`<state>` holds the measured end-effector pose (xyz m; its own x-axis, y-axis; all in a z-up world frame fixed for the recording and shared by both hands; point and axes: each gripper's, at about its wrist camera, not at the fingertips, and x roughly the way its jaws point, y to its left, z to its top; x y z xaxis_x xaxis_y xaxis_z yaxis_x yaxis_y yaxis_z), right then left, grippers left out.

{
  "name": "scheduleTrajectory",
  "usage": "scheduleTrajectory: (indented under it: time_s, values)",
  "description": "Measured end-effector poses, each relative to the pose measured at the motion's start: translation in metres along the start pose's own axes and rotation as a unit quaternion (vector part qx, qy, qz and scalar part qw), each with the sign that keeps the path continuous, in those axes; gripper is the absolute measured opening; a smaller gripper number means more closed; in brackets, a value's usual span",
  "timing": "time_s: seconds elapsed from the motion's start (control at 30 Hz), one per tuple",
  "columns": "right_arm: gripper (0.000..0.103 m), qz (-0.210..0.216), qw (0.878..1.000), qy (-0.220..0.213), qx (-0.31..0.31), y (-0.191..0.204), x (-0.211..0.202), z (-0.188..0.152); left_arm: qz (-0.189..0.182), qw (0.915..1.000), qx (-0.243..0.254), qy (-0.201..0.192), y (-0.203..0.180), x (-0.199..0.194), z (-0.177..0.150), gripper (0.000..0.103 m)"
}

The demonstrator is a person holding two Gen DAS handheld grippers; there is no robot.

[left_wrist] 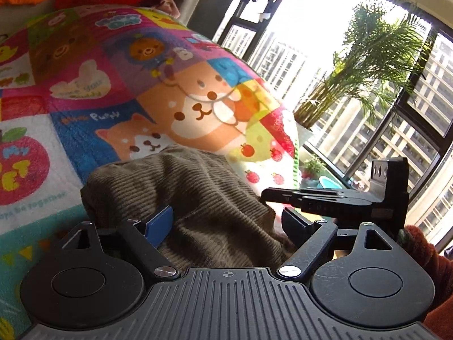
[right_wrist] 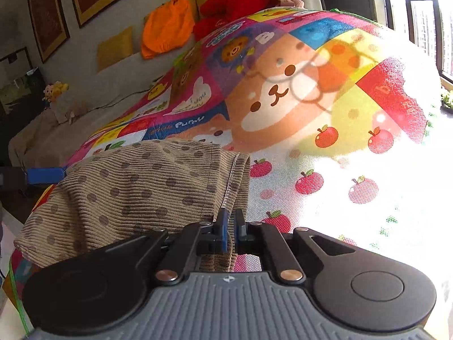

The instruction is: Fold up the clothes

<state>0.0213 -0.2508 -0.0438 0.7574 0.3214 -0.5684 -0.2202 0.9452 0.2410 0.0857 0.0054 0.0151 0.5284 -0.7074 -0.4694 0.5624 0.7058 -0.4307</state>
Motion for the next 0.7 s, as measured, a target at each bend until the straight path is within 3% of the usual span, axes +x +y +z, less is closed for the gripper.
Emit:
scheduleTrajectory:
  time_s: [0.03,0.1,0.13,0.23,0.3,0.4,0.47,0.5,0.6,0.7]
  values:
    - [0.017,0.008,1.0,-0.013,-0.003,0.004,-0.006,0.004,0.001,0.9999,0.002,0.011,0.001,0.005,-0.006,0.088]
    - [0.06,0.023,0.999,-0.039,-0.01,0.011,-0.019,0.013,0.004,0.9995,0.005,0.032,0.003,0.014,-0.019,0.089]
    - [0.063,0.04,0.998,-0.048,-0.021,0.018,-0.021,0.019,0.003,0.9995,0.005,0.032,0.003,0.012,-0.021,0.089]
    - [0.063,0.09,0.993,-0.06,-0.052,0.044,-0.017,0.038,0.001,0.9996,0.001,0.03,0.004,0.008,-0.024,0.089]
    - [0.063,0.124,0.989,-0.045,-0.06,0.062,0.001,0.048,0.004,0.9996,0.0,0.027,0.005,0.003,-0.024,0.089]
    - [0.063,0.105,0.992,0.002,-0.077,0.076,0.044,0.047,0.013,0.9998,-0.012,0.014,0.006,-0.016,-0.024,0.09]
    - [0.065,0.074,0.993,0.012,-0.089,0.073,0.064,0.034,0.02,0.9996,-0.02,0.003,0.006,-0.031,-0.026,0.092]
    - [0.07,0.074,0.994,0.007,-0.081,0.067,0.065,0.03,0.028,0.9993,-0.026,0.005,0.008,-0.035,-0.029,0.095]
    - [0.071,0.076,0.996,0.014,-0.049,0.053,0.059,0.029,0.059,0.9971,-0.043,0.021,0.014,-0.041,-0.04,0.095]
    - [0.071,0.055,0.994,0.005,-0.09,0.054,0.041,0.028,0.107,0.9914,-0.05,0.057,0.03,-0.031,-0.054,0.095]
